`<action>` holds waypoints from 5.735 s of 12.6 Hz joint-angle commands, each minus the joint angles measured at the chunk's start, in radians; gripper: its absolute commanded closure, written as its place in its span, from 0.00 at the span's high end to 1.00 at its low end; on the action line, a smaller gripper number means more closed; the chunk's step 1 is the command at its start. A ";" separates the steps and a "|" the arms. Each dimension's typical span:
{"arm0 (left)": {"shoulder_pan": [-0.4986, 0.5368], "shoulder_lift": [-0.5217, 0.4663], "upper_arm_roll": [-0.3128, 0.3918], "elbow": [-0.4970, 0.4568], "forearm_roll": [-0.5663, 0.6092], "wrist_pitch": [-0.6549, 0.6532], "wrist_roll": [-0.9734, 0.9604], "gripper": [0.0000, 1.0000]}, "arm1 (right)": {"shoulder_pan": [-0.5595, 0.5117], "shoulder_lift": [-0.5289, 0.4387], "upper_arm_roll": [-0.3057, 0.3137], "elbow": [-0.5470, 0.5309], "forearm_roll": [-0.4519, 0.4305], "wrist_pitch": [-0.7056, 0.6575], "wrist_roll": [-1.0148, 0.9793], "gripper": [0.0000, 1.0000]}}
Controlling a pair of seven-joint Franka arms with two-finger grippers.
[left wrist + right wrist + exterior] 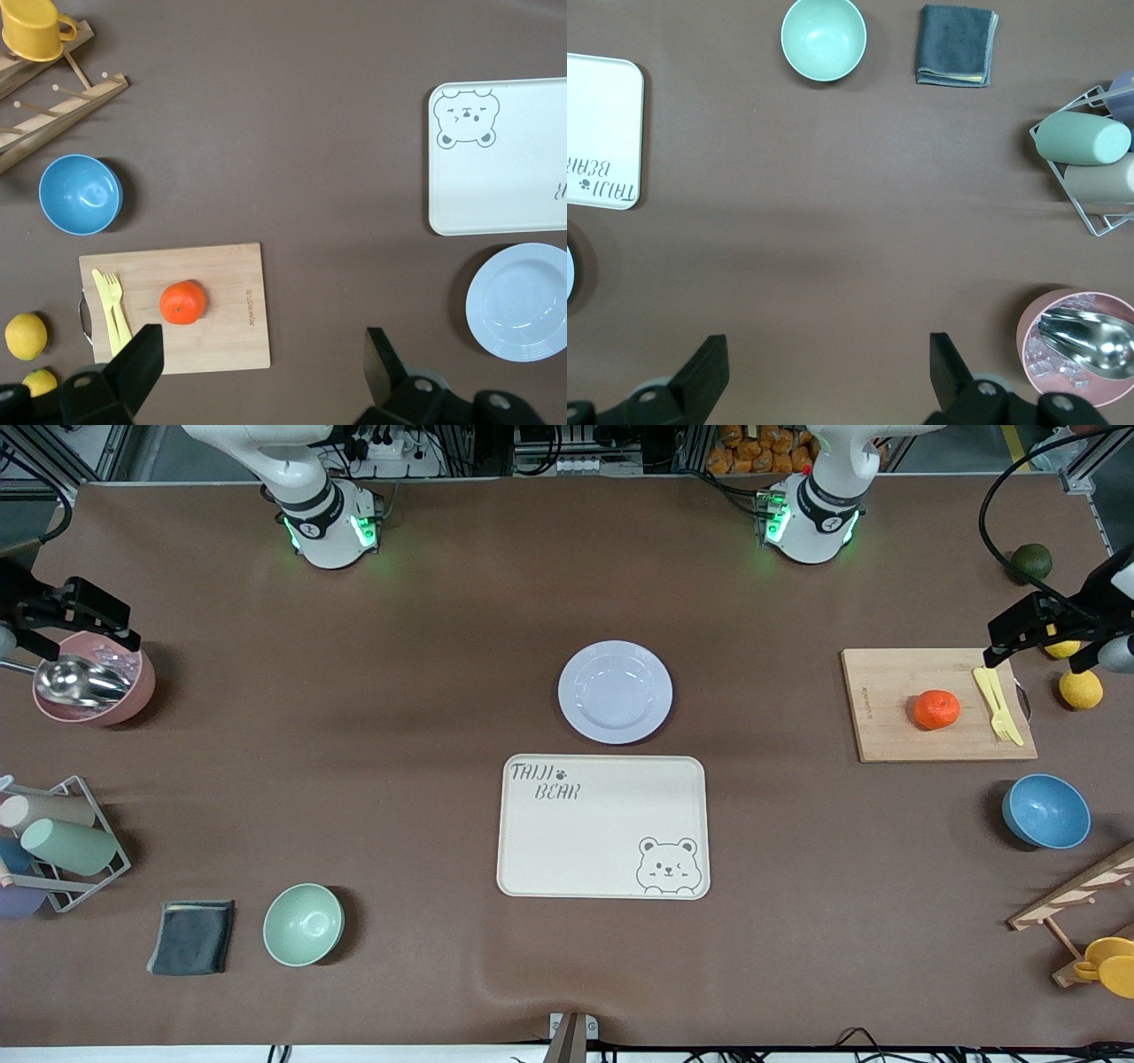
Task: Place orange and plate with both arms
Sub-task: 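Lower the left gripper onto the orange on the wooden board, then close the left gripper on the orange and lift it, then carry the orange to the white plate while the right gripper advances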
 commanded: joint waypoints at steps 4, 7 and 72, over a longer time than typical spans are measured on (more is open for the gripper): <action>0.015 0.046 -0.001 0.032 0.071 -0.046 -0.002 1.00 | 0.007 -0.010 0.000 -0.019 -0.023 0.019 0.014 1.00; 0.034 0.084 0.009 -0.018 0.076 -0.039 0.030 1.00 | 0.009 0.001 0.000 -0.019 -0.017 0.019 0.014 1.00; -0.371 0.687 -0.469 -0.278 0.211 0.644 -1.395 0.38 | -0.062 0.211 -0.001 -0.334 0.706 0.149 -0.002 1.00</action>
